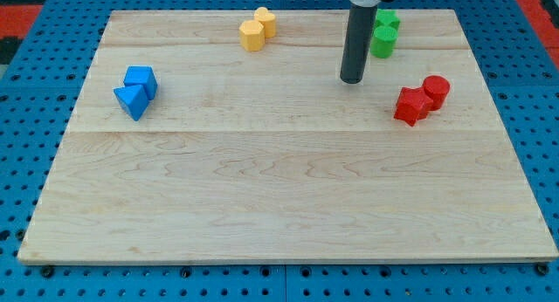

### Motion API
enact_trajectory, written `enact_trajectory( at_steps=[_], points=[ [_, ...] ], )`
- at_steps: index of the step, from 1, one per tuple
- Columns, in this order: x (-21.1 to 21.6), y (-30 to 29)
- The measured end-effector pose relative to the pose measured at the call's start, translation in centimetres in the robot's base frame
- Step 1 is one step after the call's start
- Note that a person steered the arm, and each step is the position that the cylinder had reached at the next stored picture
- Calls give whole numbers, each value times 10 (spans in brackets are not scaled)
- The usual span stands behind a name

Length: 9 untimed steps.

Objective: Point at the green star

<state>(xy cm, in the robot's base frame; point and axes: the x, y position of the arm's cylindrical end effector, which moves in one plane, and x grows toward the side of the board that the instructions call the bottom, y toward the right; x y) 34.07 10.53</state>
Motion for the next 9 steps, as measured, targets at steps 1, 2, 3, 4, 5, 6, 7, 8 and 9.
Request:
enact_trajectory(
  at_steps=[1,2,3,4,5,6,7,8,9],
  points=[
    [-15,11],
    [-15,13],
    [-16,57],
    [-17,78],
    [-20,85],
    [-43,120],
    [-51,126],
    [-69,126],
    [-111,126]
  ],
)
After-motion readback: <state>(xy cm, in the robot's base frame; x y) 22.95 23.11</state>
